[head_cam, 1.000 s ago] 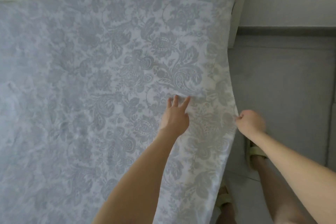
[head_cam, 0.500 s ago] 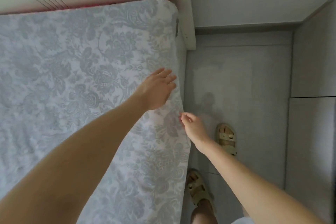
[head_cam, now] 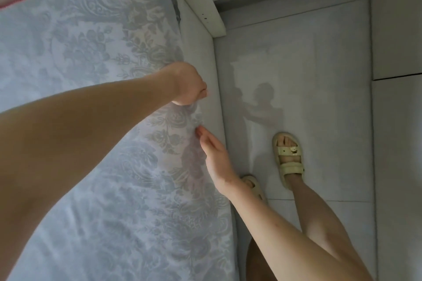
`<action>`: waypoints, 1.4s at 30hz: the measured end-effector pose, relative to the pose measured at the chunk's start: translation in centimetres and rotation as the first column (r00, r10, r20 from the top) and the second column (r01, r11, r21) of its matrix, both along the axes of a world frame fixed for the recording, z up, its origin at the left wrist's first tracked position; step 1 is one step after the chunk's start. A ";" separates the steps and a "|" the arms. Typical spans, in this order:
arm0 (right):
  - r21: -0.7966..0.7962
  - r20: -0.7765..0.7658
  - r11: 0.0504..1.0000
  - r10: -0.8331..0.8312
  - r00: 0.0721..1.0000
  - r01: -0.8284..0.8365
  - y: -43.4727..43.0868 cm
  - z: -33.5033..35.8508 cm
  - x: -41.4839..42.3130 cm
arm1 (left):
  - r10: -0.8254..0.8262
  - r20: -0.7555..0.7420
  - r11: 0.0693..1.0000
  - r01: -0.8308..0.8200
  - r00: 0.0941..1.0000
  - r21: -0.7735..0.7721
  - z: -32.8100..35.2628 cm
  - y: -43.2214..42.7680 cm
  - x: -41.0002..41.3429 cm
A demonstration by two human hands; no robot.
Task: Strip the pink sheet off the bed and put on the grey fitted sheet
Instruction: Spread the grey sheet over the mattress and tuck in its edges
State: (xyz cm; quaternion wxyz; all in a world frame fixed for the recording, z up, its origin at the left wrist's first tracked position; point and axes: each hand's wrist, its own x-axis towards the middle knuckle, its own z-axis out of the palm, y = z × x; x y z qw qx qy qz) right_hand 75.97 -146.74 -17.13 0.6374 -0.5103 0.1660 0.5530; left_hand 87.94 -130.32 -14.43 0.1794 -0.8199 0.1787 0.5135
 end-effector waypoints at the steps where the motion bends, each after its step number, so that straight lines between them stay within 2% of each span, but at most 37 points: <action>1: 0.011 0.008 1.000 -0.015 1.000 0.015 0.3 0.0 0.0 | 0.001 -0.014 1.000 -0.001 1.000 0.000 0.1 0.0 0.1; 6: 0.024 0.076 0.998 -0.068 0.995 0.066 1.8 -0.4 -0.7 | -0.245 -0.028 0.968 0.246 0.969 0.056 0.0 -0.1 -0.1; 9: 0.065 0.015 0.991 -0.119 0.993 0.118 2.3 -0.7 -0.4 | -0.307 -0.098 0.944 0.316 0.947 0.096 -0.1 -0.8 0.2; 12: 0.139 -0.114 0.984 -0.100 0.989 0.115 3.0 -1.1 0.6 | -0.307 -0.113 0.941 0.319 0.945 0.112 0.3 -0.8 0.4; 15: 0.138 -0.197 0.990 -0.008 0.980 0.036 4.3 -1.4 1.8 | -0.272 -0.100 0.954 0.282 0.957 0.100 0.3 -1.0 1.0; 18: 0.118 -0.265 0.992 0.079 0.961 -0.049 4.9 -1.9 2.6 | -0.192 -0.015 0.981 0.192 0.981 0.011 0.3 -0.9 1.5; 21: 0.151 -0.327 0.988 0.090 0.941 -0.042 3.2 -2.1 2.8 | -0.123 -0.016 0.990 0.121 0.992 -0.078 1.0 -0.3 0.8; 24: 0.169 -0.349 0.985 0.077 0.934 -0.018 1.9 -2.0 2.2 | -0.077 -0.091 0.996 0.073 0.993 -0.053 1.7 -0.3 -0.7; 27: 0.188 -0.397 0.982 0.094 0.913 -0.020 1.8 -2.1 2.4 | -0.103 -0.102 0.995 0.103 0.989 0.002 0.9 -1.5 -1.0; 31: 0.286 -0.355 0.954 0.191 0.915 -0.088 4.4 -2.7 2.3 | -0.120 -0.091 0.993 0.121 0.989 0.010 0.7 -1.2 -1.2; 33: 0.246 -0.307 0.966 0.155 0.939 -0.079 6.5 -2.9 1.5 | -0.073 -0.056 0.997 0.073 0.996 0.004 0.9 -0.4 -1.4; 35: 0.205 -0.327 0.978 0.104 0.939 -0.037 7.1 -3.2 1.3 | -0.043 -0.036 0.999 0.043 0.998 0.005 0.5 0.0 -1.4; 39: 0.211 -0.510 0.973 0.032 0.859 0.089 3.0 -2.9 1.7 | -0.021 0.008 0.999 0.021 1.000 -0.041 0.2 -0.3 -1.1; 40: 0.169 -0.512 0.978 -0.020 0.859 0.123 1.6 -2.6 1.6 | -0.020 0.012 0.999 0.020 1.000 -0.043 0.1 -0.3 -1.1; 42: 0.030 -0.385 0.982 -0.161 0.909 0.186 -0.6 -2.1 0.9 | -0.028 0.014 0.999 0.028 1.000 -0.027 0.1 -0.6 -1.2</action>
